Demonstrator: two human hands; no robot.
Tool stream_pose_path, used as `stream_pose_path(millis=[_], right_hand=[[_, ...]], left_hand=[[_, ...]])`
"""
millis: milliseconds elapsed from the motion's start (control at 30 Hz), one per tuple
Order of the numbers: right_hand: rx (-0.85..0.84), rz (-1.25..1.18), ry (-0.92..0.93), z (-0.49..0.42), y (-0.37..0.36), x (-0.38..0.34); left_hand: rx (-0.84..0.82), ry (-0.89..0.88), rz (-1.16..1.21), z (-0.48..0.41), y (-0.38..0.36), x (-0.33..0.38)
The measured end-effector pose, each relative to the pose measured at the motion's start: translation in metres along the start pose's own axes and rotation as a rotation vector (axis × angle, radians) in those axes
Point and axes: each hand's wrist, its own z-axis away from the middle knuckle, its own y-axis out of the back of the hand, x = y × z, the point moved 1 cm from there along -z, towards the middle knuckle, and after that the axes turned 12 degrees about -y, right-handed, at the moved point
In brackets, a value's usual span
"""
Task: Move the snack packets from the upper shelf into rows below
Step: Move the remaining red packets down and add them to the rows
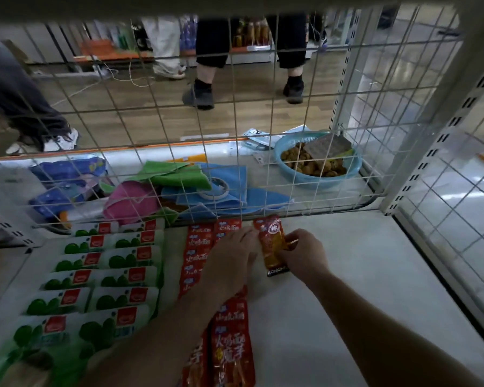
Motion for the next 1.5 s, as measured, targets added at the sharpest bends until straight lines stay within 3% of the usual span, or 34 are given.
stream_pose_path(millis=[333, 733, 1167, 1500], right_hand=[[0.075, 0.163, -0.02, 0.0, -0.002, 0.01], [0.077, 0.057, -0.028, -0.003, -0.005, 0.018], [0.113, 0.106, 0.001, 0.001, 0.004, 0.017], [0.241, 0.331, 0.192, 0.057, 0.061, 0.009]], left_hand=[[-0.011, 0.014, -0.007, 0.0, -0.003, 0.004], [-0.036, 0.028, 0.027, 0.003, -0.006, 0.003], [-0.05, 0.011, 0.025, -0.002, 0.0, 0.011], [-0.037, 0.035, -0.017, 0.002, 0.029, 0.042]])
